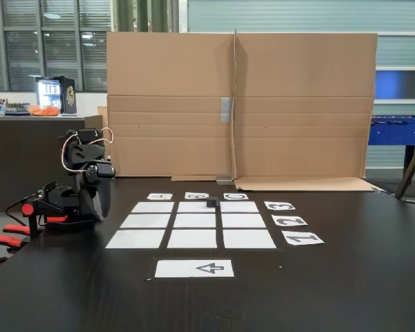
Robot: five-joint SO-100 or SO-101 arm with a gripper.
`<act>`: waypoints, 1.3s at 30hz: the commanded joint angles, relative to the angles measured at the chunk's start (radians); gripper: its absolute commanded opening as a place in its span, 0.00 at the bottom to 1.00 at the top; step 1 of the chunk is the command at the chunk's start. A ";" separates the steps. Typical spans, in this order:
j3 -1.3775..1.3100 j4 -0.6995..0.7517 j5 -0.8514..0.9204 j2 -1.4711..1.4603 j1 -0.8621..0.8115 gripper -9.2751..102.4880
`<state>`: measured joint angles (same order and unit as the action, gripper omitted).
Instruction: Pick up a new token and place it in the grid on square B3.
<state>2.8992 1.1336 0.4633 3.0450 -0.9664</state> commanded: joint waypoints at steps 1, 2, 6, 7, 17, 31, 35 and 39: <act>0.011 0.018 0.021 0.057 -0.023 0.08; 0.018 0.026 0.023 0.075 -0.034 0.08; 0.043 0.098 0.031 0.207 -0.066 0.08; 0.048 0.103 0.038 0.224 -0.075 0.08; 0.048 0.106 0.043 0.229 -0.083 0.08; 0.049 0.109 0.029 0.244 -0.087 0.08; 0.052 0.114 0.026 0.262 -0.087 0.08; 0.055 0.115 0.025 0.273 -0.087 0.08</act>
<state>2.9544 1.2441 0.4985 3.3103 -1.0462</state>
